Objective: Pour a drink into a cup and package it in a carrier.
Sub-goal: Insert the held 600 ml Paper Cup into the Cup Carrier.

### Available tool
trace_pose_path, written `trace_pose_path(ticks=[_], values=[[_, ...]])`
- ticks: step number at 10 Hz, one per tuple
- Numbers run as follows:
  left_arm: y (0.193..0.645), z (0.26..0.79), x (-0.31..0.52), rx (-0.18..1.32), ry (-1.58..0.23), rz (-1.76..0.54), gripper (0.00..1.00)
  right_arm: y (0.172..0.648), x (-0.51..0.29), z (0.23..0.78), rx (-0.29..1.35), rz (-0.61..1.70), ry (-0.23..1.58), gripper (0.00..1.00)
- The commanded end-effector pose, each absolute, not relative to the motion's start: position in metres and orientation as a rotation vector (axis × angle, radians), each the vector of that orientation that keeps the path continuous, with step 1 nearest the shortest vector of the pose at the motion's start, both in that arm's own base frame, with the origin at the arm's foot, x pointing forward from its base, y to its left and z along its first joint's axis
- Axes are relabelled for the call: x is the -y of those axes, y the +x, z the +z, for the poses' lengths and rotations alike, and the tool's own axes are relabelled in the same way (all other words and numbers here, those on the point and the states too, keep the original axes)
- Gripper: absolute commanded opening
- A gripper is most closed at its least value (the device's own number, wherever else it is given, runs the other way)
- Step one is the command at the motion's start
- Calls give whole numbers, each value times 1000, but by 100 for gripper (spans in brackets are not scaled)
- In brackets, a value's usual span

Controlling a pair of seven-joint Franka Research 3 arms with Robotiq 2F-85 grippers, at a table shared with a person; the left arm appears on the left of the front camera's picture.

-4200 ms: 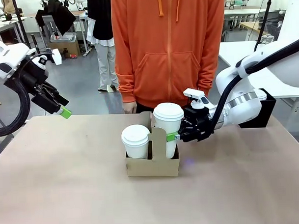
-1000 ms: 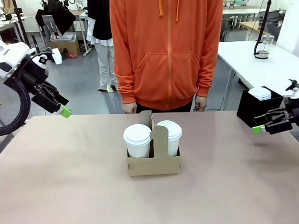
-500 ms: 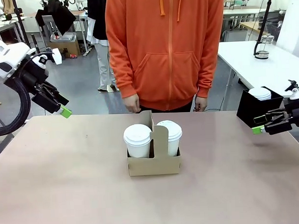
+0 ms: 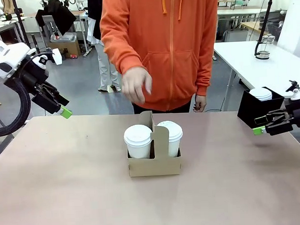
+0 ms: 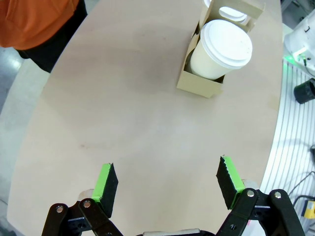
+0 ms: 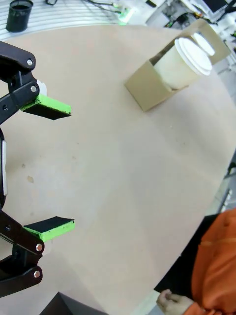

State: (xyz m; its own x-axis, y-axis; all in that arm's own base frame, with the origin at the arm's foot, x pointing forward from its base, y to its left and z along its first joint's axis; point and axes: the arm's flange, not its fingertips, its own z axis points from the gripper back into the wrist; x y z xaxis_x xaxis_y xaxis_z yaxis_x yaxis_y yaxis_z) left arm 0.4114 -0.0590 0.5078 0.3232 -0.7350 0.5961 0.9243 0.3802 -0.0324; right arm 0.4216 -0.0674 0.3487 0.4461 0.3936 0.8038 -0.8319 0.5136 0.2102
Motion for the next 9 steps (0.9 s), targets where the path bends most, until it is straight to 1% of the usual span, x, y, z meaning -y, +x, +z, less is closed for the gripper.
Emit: trace_pose_path(ticks=[1,9], values=[[412,508,60,561,-414,-1118,100,425,70,351,773,832,663,100],[412,508,60,561,-414,-1118,100,425,70,351,773,832,663,100]])
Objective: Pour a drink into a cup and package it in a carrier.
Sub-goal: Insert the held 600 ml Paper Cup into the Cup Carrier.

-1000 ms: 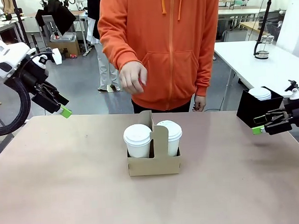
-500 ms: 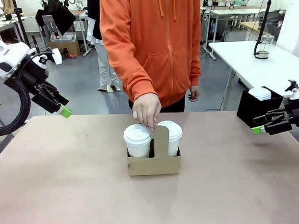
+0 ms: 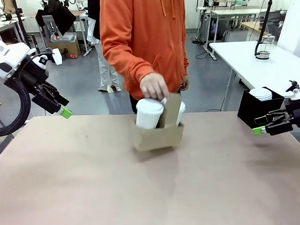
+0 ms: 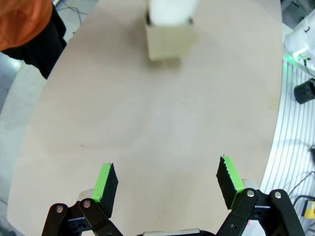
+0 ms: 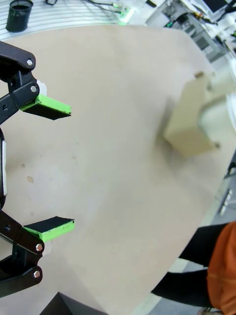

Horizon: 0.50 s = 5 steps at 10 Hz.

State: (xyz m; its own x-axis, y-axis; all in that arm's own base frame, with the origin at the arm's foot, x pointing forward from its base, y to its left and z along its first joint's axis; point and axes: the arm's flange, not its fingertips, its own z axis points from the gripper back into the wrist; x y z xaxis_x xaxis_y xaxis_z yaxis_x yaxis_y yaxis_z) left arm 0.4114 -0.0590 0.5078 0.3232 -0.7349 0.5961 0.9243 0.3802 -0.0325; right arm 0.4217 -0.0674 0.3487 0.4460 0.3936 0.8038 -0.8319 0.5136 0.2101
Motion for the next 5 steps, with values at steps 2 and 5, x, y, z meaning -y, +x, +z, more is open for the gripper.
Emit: trace_pose_path(ticks=[2,5], values=[[412,508,60,561,-414,-1118,100,425,70,351,773,832,663,100],[412,508,60,561,-414,-1118,100,425,70,351,773,832,663,100]])
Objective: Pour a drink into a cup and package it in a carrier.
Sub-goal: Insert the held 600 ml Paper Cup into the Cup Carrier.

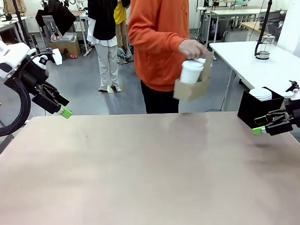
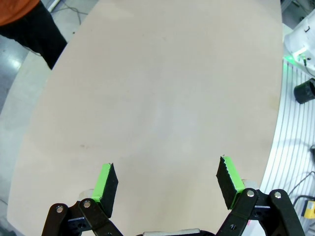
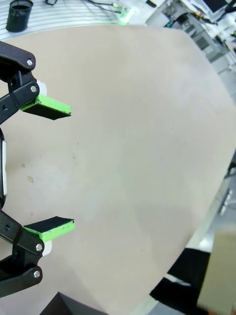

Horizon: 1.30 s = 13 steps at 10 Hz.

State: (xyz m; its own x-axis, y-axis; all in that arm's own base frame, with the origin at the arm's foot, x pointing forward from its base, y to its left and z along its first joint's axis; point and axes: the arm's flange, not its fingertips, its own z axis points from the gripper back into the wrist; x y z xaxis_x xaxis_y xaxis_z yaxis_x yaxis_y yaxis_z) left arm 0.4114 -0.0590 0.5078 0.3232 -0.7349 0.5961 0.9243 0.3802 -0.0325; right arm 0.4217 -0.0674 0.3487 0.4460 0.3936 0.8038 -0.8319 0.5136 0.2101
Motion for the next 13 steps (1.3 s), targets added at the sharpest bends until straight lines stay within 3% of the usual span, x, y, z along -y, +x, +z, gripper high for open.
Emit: trace_pose_path(ticks=[1,13], values=[[412,508,60,561,-414,-1118,100,425,70,351,773,832,663,100],[412,508,60,561,-414,-1118,100,425,70,351,773,832,663,100]])
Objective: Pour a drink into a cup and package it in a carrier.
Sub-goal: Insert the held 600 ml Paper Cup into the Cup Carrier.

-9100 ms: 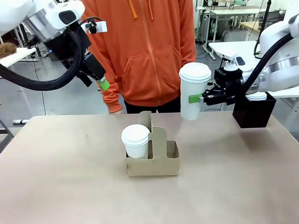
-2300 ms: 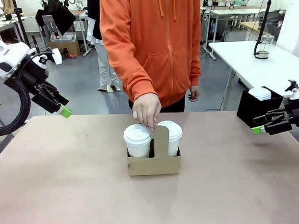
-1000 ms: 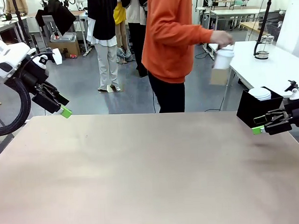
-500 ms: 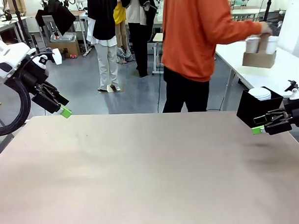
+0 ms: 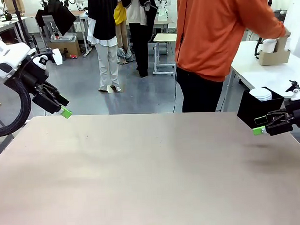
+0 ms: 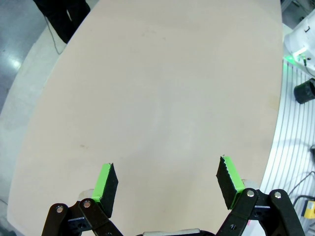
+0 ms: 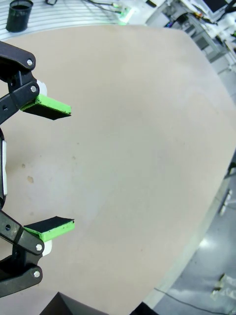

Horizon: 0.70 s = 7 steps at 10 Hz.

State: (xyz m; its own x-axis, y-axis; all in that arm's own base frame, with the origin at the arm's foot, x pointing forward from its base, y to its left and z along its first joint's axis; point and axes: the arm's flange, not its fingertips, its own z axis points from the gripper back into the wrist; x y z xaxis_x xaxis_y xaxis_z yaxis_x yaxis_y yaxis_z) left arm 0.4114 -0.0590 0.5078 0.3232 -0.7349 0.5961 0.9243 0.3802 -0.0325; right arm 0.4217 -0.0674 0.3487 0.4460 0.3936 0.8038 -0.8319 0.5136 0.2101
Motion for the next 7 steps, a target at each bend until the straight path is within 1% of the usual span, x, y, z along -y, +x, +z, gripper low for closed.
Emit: trace_pose_path(ticks=[1,7], values=[[412,508,60,561,-414,-1118,100,425,70,351,773,832,663,100],[412,508,60,561,-414,-1118,100,425,70,351,773,832,663,100]])
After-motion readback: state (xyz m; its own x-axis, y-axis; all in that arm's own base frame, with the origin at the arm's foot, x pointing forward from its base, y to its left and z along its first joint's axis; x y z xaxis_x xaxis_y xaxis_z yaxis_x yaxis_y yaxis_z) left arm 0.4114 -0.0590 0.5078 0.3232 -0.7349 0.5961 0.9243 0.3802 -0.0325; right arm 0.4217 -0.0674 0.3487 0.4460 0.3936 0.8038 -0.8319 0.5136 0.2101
